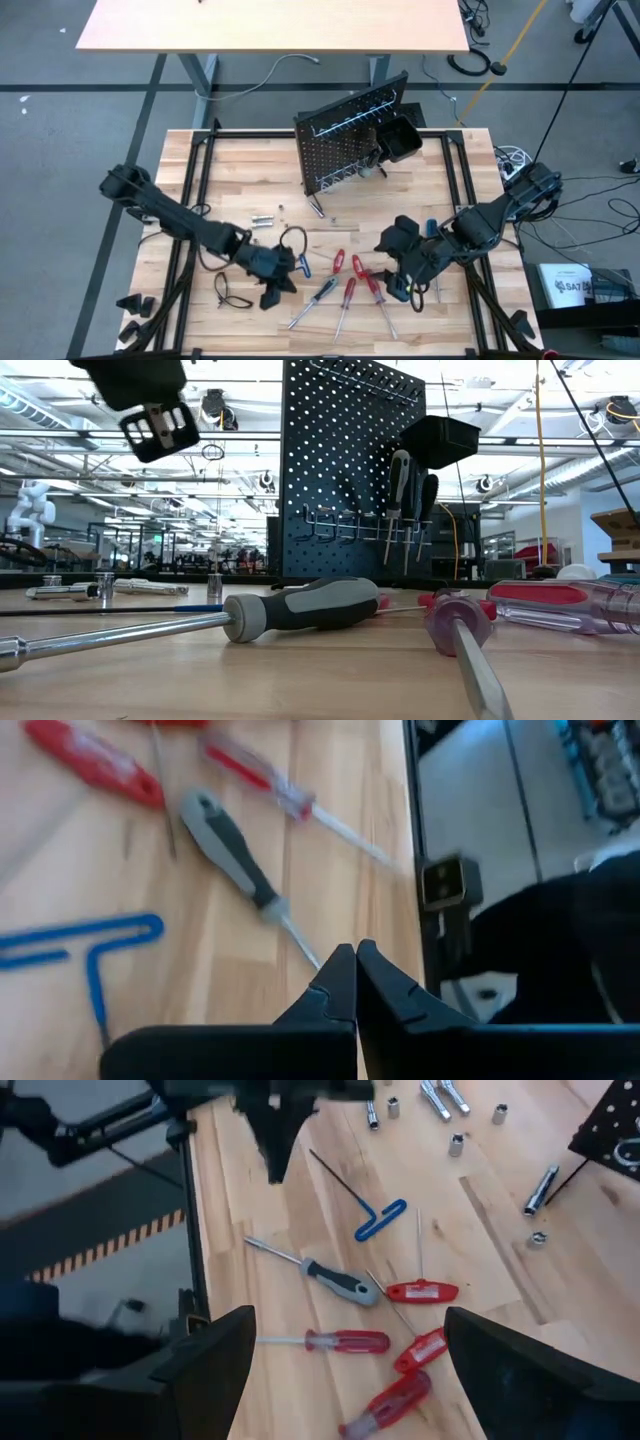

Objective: Hang tools onto peg board
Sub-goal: Hang the gray-black screwdriver on the pegboard

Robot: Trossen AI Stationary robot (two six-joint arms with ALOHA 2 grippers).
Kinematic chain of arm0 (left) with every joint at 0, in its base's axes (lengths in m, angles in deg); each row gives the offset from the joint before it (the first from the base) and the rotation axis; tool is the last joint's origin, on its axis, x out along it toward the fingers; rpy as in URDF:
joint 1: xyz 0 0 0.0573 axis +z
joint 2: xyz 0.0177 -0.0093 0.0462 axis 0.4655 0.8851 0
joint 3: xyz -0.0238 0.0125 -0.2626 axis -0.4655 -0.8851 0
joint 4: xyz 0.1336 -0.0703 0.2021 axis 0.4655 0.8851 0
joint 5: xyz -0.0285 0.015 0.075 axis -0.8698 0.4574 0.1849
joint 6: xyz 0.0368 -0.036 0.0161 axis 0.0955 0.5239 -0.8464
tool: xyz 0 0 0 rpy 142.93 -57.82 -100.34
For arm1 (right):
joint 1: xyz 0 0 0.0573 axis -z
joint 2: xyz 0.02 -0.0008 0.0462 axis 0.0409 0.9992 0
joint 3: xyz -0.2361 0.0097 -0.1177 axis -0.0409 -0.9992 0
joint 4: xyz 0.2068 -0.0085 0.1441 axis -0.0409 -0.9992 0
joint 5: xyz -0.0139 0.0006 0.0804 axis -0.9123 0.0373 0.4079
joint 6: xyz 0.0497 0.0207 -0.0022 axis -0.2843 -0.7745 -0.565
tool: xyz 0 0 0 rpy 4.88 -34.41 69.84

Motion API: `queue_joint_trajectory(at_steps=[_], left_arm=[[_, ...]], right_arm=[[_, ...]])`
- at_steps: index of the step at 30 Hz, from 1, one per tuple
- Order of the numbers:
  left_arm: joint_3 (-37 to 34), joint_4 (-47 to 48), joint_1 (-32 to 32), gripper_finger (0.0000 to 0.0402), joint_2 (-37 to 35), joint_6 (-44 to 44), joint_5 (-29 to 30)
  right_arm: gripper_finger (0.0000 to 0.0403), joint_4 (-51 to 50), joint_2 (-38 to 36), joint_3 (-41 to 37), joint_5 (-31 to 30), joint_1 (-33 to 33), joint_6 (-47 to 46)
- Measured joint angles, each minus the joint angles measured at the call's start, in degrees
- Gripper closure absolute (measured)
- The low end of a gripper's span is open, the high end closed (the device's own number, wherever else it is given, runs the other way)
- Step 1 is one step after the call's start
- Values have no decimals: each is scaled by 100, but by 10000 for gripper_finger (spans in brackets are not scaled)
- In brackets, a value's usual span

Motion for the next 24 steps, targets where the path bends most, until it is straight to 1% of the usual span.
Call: queue_joint_trajectory(at_steps=[4, 10, 12, 13, 16, 18, 21, 24], left_arm=[[0, 154, -300, 402, 179, -106, -15], [-4, 817, -780, 402, 177, -926, -110], [-4, 821, -905, 402, 177, -1086, 28], [-4, 823, -946, 402, 177, -1102, 192], [-4, 607, -974, 402, 177, -1012, 728], [-4, 442, -918, 402, 177, -747, 1000], [-4, 237, -753, 402, 177, -169, 1214], [-4, 10, -639, 402, 212, 312, 1289]], right_arm=[[87, 147, 253, 0, -227, -92, -538], [87, 653, 957, 0, -249, -97, -1767], [87, 815, 1201, 0, -250, -137, -2343], [87, 884, 1327, 0, -246, -166, -2650], [87, 995, 1654, 0, -259, -303, -3659], [87, 978, 1802, -2, -356, -435, -4360], [87, 821, 1948, -2, -663, -651, -5200], [87, 529, 1985, -2, -832, -836, -5530]])
